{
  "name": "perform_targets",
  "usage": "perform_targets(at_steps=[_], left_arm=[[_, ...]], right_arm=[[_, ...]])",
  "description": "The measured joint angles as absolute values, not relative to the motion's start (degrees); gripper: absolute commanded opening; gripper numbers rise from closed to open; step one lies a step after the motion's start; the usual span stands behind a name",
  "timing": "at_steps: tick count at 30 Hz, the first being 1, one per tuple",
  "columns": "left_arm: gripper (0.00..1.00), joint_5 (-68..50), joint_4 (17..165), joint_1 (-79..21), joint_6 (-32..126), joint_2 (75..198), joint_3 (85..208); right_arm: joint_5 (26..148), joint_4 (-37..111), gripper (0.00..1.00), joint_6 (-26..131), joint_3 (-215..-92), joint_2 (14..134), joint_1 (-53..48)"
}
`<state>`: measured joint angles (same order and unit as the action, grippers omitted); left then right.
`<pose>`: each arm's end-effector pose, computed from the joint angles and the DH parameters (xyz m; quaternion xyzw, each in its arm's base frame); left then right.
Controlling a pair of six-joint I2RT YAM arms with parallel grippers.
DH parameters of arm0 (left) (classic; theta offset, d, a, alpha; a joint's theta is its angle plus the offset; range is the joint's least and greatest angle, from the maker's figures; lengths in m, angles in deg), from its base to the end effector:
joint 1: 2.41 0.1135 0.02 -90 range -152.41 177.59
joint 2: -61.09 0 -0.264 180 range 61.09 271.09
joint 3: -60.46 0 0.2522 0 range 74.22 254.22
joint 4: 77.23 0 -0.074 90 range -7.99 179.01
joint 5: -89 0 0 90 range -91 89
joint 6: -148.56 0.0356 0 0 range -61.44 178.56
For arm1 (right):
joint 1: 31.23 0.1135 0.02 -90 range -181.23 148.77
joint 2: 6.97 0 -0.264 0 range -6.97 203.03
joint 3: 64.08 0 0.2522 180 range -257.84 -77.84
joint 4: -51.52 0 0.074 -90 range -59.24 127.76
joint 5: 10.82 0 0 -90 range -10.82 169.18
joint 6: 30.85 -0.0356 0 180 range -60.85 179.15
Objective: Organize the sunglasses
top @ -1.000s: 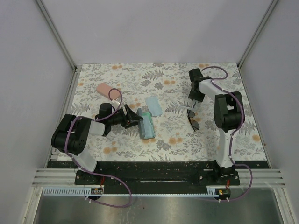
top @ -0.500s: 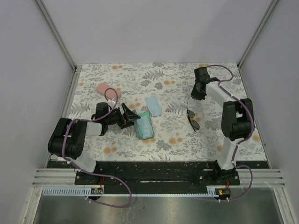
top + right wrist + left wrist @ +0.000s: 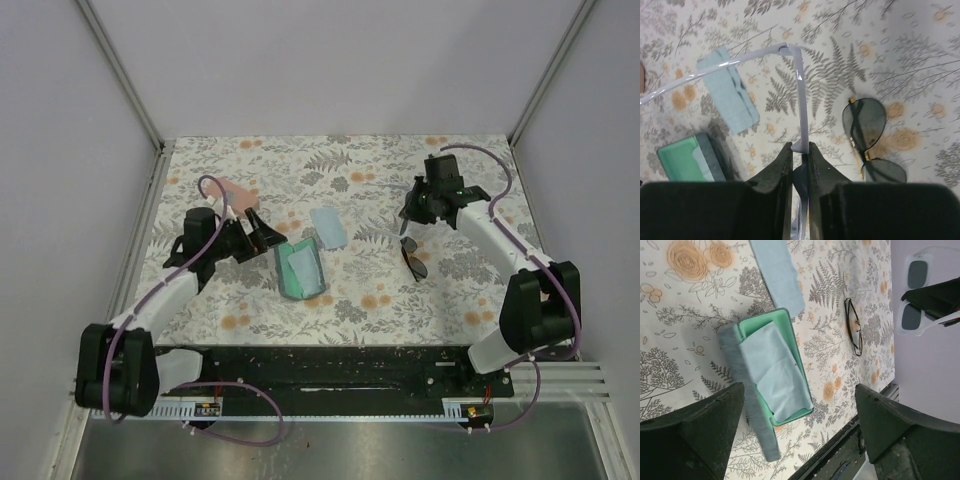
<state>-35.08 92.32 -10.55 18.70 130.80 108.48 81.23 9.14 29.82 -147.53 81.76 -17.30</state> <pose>0.2451 -0.0552 0.2129 -0.0923 0.8437 -0.4224 0.3182 0.3288 0.0829 0.2732 0.1185 0.9248 0.1486 0.3295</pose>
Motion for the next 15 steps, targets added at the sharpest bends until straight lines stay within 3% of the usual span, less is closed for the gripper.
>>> perform_targets(at_steps=[6,11,15], left_arm=[[0.54,-32.9,87.4,-14.0,19.4,119.6,110.7],[0.6,-31.1,88.7,-23.7,18.4,117.6,112.6],[0.56,-28.6,90.3,-29.1,17.8,119.5,114.1]], right_arm=[[86.3,8.9,0.01,26.4,-146.6,80.4,-12.9],[90.8,9.5,0.01,23.2,-146.6,80.4,-10.9],[93.1,9.7,0.01,21.7,-146.7,80.4,-9.7]])
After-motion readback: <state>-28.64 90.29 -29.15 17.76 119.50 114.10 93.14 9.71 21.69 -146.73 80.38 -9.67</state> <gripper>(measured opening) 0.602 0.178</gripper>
